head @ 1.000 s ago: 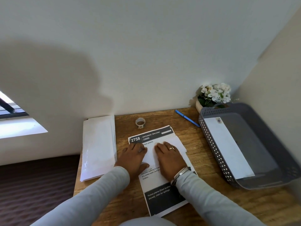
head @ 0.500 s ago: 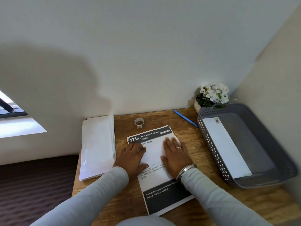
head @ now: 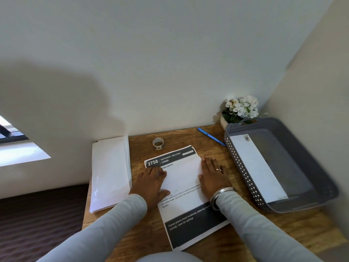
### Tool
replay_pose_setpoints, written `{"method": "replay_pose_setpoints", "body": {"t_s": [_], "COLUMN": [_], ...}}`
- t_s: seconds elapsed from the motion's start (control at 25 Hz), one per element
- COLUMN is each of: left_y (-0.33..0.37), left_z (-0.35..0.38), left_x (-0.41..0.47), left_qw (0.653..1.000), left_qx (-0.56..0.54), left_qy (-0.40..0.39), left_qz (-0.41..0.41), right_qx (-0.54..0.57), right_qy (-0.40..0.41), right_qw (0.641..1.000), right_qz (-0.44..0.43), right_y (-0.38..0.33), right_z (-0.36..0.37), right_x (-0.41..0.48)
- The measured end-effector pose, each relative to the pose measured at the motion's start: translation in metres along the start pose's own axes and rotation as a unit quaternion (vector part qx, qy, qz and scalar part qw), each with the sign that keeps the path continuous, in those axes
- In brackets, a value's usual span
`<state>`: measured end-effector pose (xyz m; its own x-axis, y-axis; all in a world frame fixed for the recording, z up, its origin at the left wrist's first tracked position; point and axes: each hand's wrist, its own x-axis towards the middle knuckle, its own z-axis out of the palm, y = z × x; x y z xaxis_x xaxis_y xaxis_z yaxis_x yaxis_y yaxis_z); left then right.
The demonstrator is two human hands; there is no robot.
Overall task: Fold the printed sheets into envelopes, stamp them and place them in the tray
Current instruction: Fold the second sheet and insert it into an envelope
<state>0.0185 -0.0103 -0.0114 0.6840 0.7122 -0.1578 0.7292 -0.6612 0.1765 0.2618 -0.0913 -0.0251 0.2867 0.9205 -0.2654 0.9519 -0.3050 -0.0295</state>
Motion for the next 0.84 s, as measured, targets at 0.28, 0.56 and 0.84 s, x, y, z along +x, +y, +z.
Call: {"method": "replay_pose_setpoints", "body": {"t_s": [0.28, 0.56, 0.84], "left_y": [0.000, -0.012, -0.018], "left_z": [0.001, -0.002, -0.009], "left_x": [-0.002, -0.008, -0.013], "left_qw": [1.000, 0.999, 0.999], "left_qx": [-0.017, -0.043, 0.017], "left_qy": [0.005, 0.011, 0.037], "left_qz": [-0.014, 0.016, -0.007], "right_qx": [-0.020, -0.047, 0.001], "right_qy": [0.008, 0.005, 0.001], "right_qw": [0.998, 0.994, 0.987], "right_qz": [-0.053, -0.103, -0.161], "right_y": [-0.016, -0.039, -0.069], "right_z": [0.004, -0.003, -0.007], "right_x": [-0.009, -0.021, -0.029]}}
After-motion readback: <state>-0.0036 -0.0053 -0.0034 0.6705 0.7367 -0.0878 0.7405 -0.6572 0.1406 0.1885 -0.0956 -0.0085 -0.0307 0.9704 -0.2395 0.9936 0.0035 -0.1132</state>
